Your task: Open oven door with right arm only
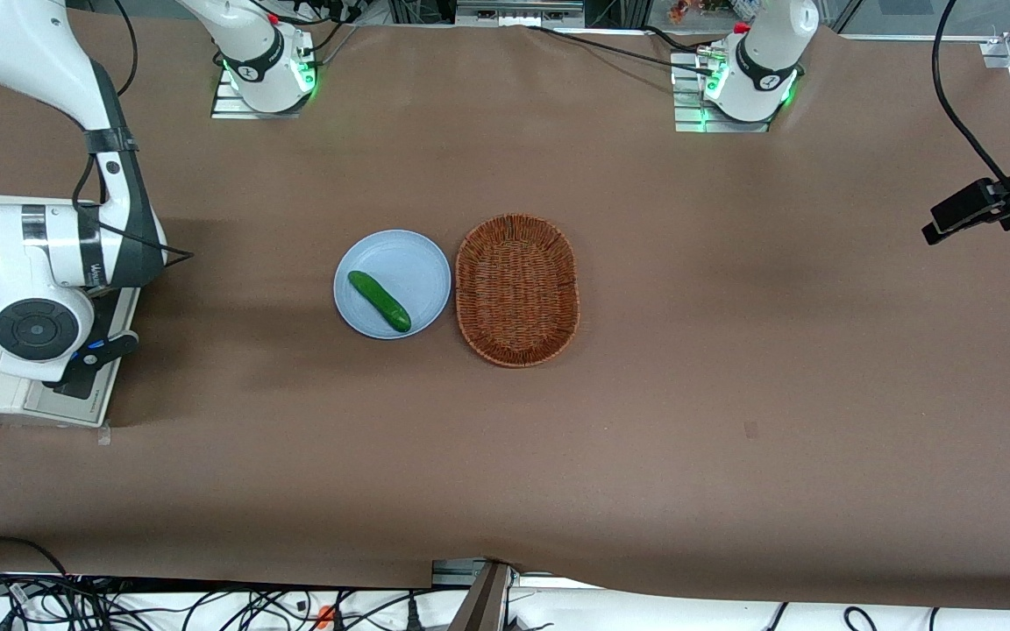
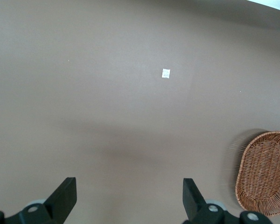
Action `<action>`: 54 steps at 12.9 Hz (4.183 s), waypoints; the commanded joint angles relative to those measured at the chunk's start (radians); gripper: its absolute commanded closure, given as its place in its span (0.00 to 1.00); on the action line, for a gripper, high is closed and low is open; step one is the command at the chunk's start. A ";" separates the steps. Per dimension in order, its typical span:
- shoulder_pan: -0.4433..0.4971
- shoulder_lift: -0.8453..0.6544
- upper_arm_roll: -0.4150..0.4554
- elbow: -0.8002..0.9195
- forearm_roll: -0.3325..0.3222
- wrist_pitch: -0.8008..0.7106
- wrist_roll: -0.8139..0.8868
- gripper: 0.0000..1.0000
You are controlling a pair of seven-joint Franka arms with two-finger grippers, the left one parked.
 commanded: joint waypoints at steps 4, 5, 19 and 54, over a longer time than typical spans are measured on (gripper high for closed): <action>0.008 0.055 0.011 0.007 0.062 0.036 0.061 1.00; 0.019 0.057 0.011 0.007 0.088 0.032 0.084 1.00; 0.031 0.181 0.011 0.006 0.306 0.105 0.129 1.00; 0.073 -0.176 -0.089 0.296 0.665 -0.323 0.281 0.00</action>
